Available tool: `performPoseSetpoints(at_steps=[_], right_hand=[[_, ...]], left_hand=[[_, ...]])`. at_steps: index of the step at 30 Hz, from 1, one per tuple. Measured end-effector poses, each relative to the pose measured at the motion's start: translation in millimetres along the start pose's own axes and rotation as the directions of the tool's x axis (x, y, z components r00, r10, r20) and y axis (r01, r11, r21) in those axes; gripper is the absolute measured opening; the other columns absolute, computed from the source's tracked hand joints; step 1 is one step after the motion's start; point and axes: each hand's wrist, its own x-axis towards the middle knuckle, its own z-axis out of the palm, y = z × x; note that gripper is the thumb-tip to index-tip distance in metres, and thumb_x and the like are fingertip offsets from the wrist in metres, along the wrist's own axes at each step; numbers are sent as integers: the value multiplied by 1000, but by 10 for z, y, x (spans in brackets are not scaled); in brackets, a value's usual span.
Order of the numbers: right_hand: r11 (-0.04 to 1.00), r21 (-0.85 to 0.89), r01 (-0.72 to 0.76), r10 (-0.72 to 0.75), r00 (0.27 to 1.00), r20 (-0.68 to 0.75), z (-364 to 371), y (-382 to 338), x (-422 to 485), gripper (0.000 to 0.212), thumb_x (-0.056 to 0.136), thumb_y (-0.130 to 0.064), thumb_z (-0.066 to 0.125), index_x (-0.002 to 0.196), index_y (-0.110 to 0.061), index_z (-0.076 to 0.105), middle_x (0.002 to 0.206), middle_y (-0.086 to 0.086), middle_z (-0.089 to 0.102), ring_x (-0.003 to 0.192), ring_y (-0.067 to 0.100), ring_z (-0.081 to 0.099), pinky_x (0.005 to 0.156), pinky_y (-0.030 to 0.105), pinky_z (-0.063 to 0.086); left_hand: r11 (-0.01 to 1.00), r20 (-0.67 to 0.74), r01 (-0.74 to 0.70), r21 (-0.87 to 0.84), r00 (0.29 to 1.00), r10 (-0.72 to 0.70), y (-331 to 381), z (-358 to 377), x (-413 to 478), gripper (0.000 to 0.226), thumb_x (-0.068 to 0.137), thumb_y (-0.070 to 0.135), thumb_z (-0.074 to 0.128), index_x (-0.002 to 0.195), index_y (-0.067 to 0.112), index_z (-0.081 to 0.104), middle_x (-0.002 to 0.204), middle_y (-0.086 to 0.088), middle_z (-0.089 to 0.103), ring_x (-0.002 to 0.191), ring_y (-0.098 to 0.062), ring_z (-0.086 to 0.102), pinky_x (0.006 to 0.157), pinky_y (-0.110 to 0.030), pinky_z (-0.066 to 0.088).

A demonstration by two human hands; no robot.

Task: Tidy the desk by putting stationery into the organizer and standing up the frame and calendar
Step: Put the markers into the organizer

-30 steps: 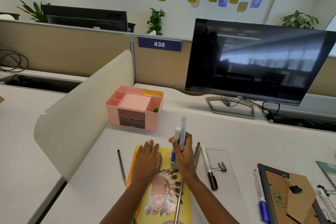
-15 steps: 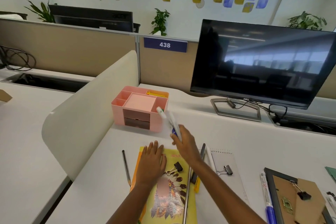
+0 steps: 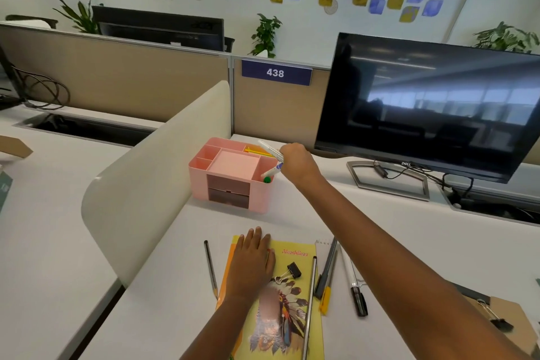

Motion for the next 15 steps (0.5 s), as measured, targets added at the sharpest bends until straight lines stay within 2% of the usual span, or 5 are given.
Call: performPoseSetpoints(at_steps=[4, 8, 12, 15], right_hand=[[999, 48, -16, 17, 1000, -6, 44, -44, 14, 26, 85, -10, 59, 109, -1, 56, 115, 21, 59, 100, 36, 59, 73, 34, 46], [987, 113, -114, 114, 993, 1, 56, 13, 89, 29, 85, -18, 61, 108, -2, 55, 114, 19, 61, 101, 34, 59, 71, 35, 44], [956, 218, -199, 175, 977, 124, 40, 26, 154, 32, 84, -9, 59, 115, 0, 53, 117, 22, 58, 104, 37, 60, 90, 40, 51], [943, 256, -214, 194, 976, 100, 53, -4, 185, 26, 86, -5, 56, 111, 1, 59, 116, 21, 61, 101, 35, 62, 90, 42, 53]], left_hand=[[1000, 16, 26, 0, 1000, -26, -10, 6, 4, 55, 87, 34, 23, 114, 11, 64, 123, -12, 62, 114, -29, 58, 98, -42, 42], [1000, 9, -16, 17, 1000, 16, -11, -35, 9, 44, 80, 32, 34, 96, 15, 72, 103, -8, 72, 94, -22, 69, 81, -38, 53], [998, -6, -38, 46, 999, 38, -27, 7, 11, 44, 80, 32, 35, 96, 16, 72, 103, -7, 72, 95, -22, 69, 81, -38, 53], [998, -8, -32, 50, 999, 32, -30, 17, 17, 44, 81, 33, 35, 97, 16, 72, 103, -7, 72, 95, -22, 68, 81, -38, 53]])
